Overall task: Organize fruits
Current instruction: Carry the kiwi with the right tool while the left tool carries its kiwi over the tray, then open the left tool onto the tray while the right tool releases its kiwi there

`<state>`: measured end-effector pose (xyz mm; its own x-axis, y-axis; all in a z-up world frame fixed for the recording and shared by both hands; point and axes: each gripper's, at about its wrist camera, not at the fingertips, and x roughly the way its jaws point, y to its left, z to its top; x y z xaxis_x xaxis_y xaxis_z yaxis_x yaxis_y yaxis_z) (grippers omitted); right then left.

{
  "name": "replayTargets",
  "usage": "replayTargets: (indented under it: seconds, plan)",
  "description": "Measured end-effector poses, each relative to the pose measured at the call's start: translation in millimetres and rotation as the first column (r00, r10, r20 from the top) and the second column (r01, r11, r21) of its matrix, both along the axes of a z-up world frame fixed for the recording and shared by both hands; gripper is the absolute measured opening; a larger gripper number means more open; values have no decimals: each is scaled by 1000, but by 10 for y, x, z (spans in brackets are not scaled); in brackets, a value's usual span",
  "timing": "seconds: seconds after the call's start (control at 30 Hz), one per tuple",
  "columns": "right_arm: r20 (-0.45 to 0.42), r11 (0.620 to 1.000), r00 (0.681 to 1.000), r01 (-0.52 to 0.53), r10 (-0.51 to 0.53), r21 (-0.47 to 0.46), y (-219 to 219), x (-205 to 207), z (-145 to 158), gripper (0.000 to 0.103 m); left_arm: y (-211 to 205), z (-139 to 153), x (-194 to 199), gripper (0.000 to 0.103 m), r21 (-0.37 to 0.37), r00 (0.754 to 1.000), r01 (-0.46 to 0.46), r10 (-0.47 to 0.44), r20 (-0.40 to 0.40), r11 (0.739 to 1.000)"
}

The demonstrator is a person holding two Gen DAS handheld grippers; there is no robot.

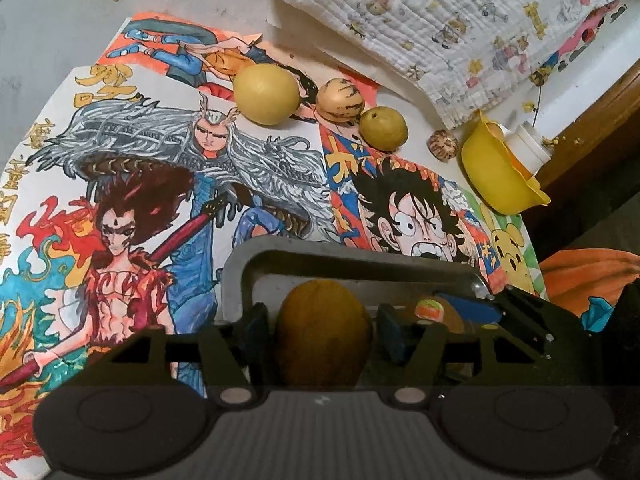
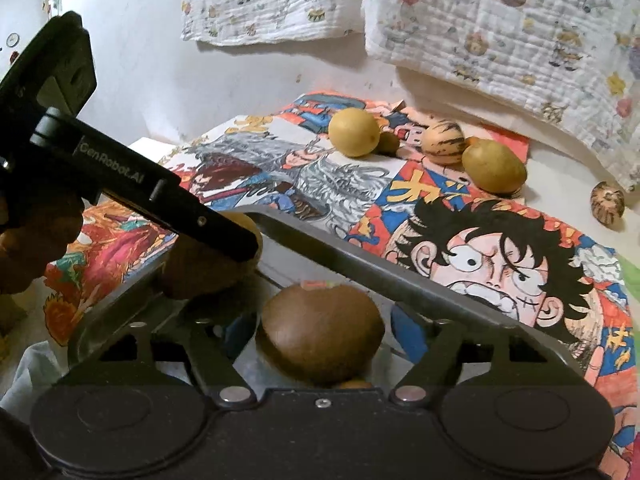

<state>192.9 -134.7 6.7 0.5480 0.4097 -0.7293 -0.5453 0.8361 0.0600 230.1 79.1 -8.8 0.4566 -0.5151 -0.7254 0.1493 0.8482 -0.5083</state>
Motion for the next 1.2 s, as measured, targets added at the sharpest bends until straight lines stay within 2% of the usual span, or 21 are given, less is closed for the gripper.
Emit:
replayTargets:
  seconds: [0.17,0.27,0.43,0.53,0.67,0.9,1.2]
  plan:
    - [2,1000,1000,20,-20,19,-33,-88,44,83,45,78,-94,78,-20,1000,-9,9,27,1000]
    - [9,999,1000,30,-30,35,-52,-174,87,87,47,159,-206,84,-8,998,-3,3,62,1000]
    - [38,997,998,43,-45,62,-69,-393,193,98,56,284,-459,99,19,991,-1,-1,131,1000]
    - [65,997,997,47,-52,66,-58,-562,247,102,75,332,-623,102,51,985,-24,15,173,998]
    - [84,997,995,47,-52,60,-39,-791,278,102,105,360,-845,102,88,977,-45,25,213,995]
    - [87,996,994,58,-64,66,-69,-1141,296,102,72,355,-1279,102,171,963,-30,-17,268,985]
    - [80,995,992,96,-95,-3,-204,-1494,224,102,-75,201,-1673,102,261,966,23,-89,243,965]
